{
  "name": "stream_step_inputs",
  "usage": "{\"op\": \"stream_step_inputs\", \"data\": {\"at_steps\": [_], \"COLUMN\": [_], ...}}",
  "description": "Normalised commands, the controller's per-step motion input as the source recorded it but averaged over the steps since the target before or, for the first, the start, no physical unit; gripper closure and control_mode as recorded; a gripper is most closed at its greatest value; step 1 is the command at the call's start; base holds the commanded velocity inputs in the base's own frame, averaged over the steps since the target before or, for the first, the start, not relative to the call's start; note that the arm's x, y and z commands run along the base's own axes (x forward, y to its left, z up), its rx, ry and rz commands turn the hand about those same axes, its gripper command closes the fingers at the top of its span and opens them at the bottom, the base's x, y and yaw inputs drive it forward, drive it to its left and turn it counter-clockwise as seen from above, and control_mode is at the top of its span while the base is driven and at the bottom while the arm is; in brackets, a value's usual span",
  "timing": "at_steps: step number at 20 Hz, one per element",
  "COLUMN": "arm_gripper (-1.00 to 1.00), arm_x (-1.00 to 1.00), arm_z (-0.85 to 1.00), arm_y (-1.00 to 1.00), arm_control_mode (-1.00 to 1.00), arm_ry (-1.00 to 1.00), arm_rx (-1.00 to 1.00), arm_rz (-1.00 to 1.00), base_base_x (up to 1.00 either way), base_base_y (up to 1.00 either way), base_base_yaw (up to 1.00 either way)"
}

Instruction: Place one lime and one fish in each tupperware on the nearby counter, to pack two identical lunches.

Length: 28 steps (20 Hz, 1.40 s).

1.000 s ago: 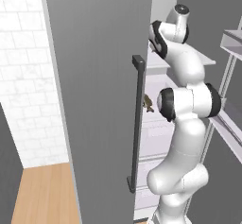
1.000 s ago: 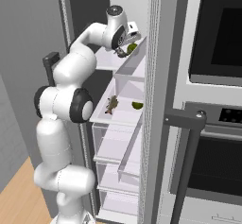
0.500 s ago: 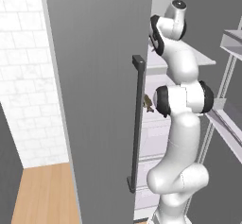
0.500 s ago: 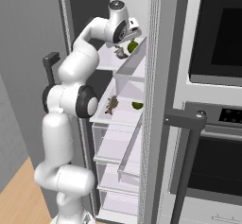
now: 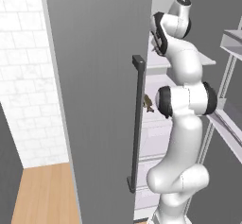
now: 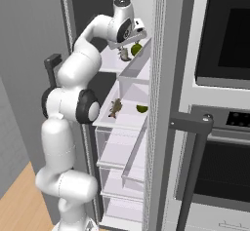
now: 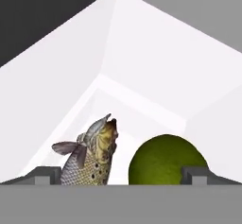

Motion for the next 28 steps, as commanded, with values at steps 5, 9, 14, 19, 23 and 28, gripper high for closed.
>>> {"op": "stream_step_inputs", "data": {"at_steps": [5, 9, 14, 19, 23, 28], "arm_gripper": [-1.0, -1.0, -1.0, -1.0, -1.0, -1.0], "arm_x": [-0.63, -0.42, -0.32, 0.0, 0.0, 0.08], "arm_z": [-0.07, -0.08, -0.19, -0.14, -0.28, -0.2], "arm_y": [0.0, 0.0, 0.0, 0.0, 0.0, -0.13], "arm_control_mode": [-1.0, -1.0, -1.0, -1.0, -1.0, -1.0], "arm_ry": [-0.21, -0.08, 0.0, 0.03, 0.1, 0.08], "arm_rx": [0.0, 0.0, 0.01, 0.09, 0.1, 0.04], "arm_rz": [0.0, -0.04, -0.08, -0.01, 0.0, 0.0], "base_base_x": [0.0, 0.0, 0.0, 0.0, 0.0, 0.0], "base_base_y": [0.0, 0.0, 0.0, 0.0, 0.0, 0.0], "base_base_yaw": [0.0, 0.0, 0.0, 0.0, 0.0, 0.0]}}
